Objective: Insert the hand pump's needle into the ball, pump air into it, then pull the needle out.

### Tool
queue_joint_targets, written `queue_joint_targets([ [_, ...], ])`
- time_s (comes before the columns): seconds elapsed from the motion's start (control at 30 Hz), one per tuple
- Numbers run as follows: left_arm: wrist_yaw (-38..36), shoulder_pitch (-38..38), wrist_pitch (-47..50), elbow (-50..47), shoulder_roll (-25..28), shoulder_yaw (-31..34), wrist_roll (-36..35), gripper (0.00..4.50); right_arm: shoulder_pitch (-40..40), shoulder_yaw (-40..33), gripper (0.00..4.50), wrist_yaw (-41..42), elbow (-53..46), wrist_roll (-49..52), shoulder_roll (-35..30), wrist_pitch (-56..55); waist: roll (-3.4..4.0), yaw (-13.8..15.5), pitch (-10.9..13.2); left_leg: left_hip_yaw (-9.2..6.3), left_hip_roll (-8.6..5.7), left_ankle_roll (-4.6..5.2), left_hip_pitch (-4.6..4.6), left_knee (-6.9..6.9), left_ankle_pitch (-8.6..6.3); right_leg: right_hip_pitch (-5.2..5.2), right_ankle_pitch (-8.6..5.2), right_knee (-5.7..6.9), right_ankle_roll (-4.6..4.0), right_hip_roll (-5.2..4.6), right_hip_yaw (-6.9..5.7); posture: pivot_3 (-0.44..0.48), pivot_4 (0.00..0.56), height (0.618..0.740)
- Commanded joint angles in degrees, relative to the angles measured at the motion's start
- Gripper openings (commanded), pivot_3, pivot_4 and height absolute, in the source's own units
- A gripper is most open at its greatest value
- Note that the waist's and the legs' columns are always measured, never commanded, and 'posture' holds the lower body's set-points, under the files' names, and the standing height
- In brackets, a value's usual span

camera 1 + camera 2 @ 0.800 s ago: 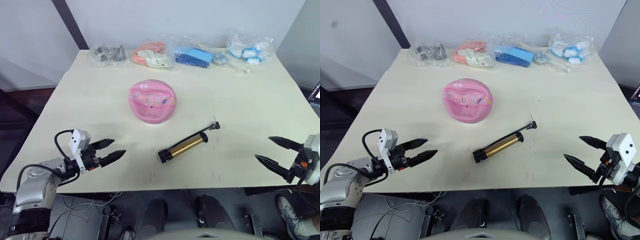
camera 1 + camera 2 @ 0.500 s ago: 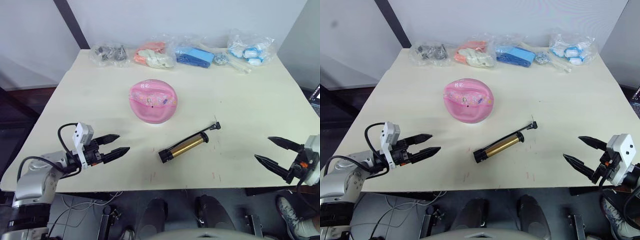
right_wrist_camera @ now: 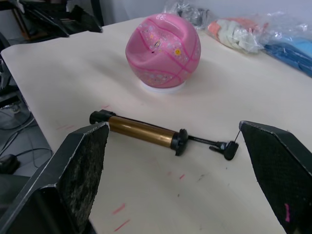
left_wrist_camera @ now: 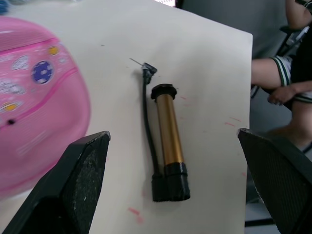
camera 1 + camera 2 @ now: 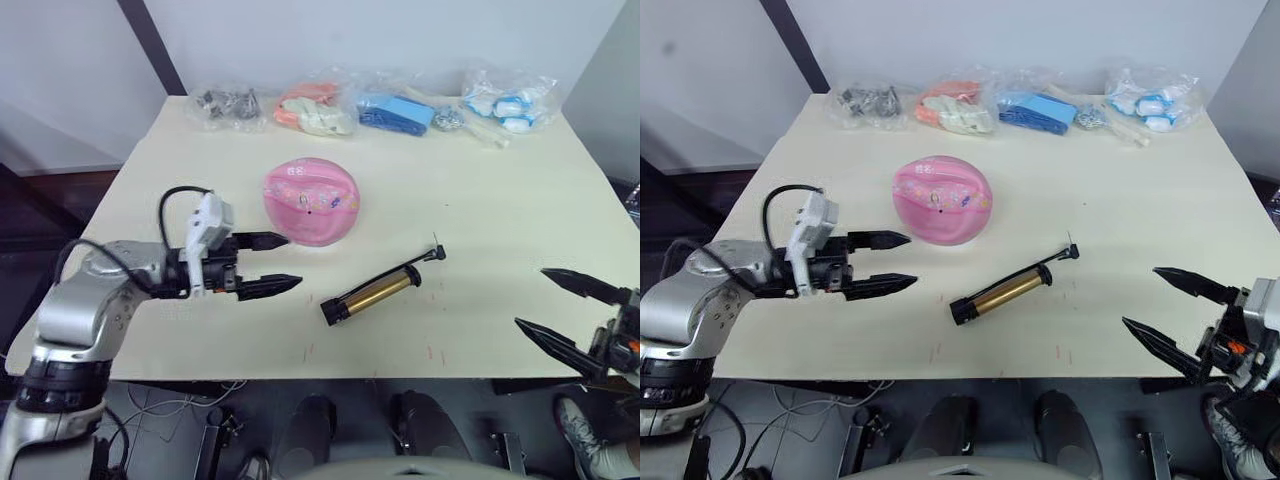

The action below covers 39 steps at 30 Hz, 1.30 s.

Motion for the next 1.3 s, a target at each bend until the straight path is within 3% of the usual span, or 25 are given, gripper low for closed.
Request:
queue_joint_targets([
  [0.03,3.4,-11.9,14.1,-4.1,1.2,-7.6,-1.0,4.44,4.6,-6.6,4.5,-0.1,-5.1,2.6,1.2,-0.9,-0.06,0.0,0.0,-0.03,-0.01,0.0,-0.02,0.01,0.0,0.0,-0.02,0.01,0.03,0.01,-0.03,0.0,0.15,0.74],
  [0.23,5.8,-26.6,23.9,-1.6,-5.3,-15.7,-1.6,4.44,9.4,-10.0,4.5,-2.7,-9.6,3.7,3.5,-1.1,-0.09,-0.6,0.1,0.08,0.01,0.0,0.04,0.03,0.0,0.04,-0.05,0.01,0.08,0.08,0.08,0.0,0.15,0.74],
  [0.33,8.2,-33.1,25.4,3.2,-9.8,-21.5,2.4,4.44,11.5,-10.7,4.5,-3.3,-11.0,3.5,4.9,-1.6,-0.15,-0.3,0.1,0.04,0.04,0.0,0.04,0.03,0.0,0.03,-0.06,0.03,0.09,0.13,0.06,0.0,0.15,0.74],
  [0.43,6.6,-35.3,22.1,5.1,-10.1,-25.3,5.4,4.44,12.3,-10.3,4.5,-4.1,-11.9,3.3,5.2,-1.8,-0.14,-0.5,0.1,0.05,0.02,0.0,0.04,0.05,0.0,0.04,-0.06,0.01,0.1,0.14,0.07,0.0,0.15,0.74],
  [0.6,12.7,-41.6,19.1,18.4,-22.4,-31.7,13.5,4.44,16.0,-10.7,4.5,-5.6,-14.1,2.7,7.7,-2.8,-0.2,0.2,0.1,0.01,-0.02,0.0,-0.05,0.06,0.01,-0.01,-0.06,-0.01,0.08,0.12,0.06,0.0,0.15,0.74],
  [0.77,14.2,-43.1,17.0,24.8,-27.7,-33.8,18.0,4.44,17.2,-9.4,4.5,-6.6,-15.4,1.6,8.9,-3.6,-0.26,-0.5,0.2,0.08,-0.04,0.0,-0.09,0.11,0.0,-0.01,-0.06,-0.04,0.09,0.09,0.13,0.0,0.15,0.74],
  [0.87,14.1,-43.2,13.6,28.7,-29.9,-36.1,21.3,3.67,17.4,-7.9,4.5,-7.7,-16.2,0.6,9.7,-4.2,-0.24,-0.5,0.2,0.15,0.02,0.0,0.01,0.03,0.0,-0.03,-0.06,0.0,0.08,0.14,0.21,0.0,0.15,0.74],
  [0.97,13.3,-44.0,9.8,33.1,-32.2,-37.2,24.2,2.31,17.3,-6.4,4.5,-8.7,-16.8,-0.5,10.1,-4.5,-0.24,-0.2,0.2,0.11,0.02,0.0,0.01,0.04,0.0,-0.02,-0.07,0.02,0.1,0.15,0.15,0.0,0.15,0.74],
  [1.3,8.2,-45.8,-4.0,48.9,-37.4,-40.7,33.8,2.31,17.9,-3.4,4.5,-10.0,-16.8,-3.3,11.9,-6.6,-0.27,-0.1,0.2,0.13,-0.02,0.0,-0.04,0.04,0.0,-0.03,-0.07,-0.03,0.09,0.12,0.17,0.0,0.15,0.74],
])
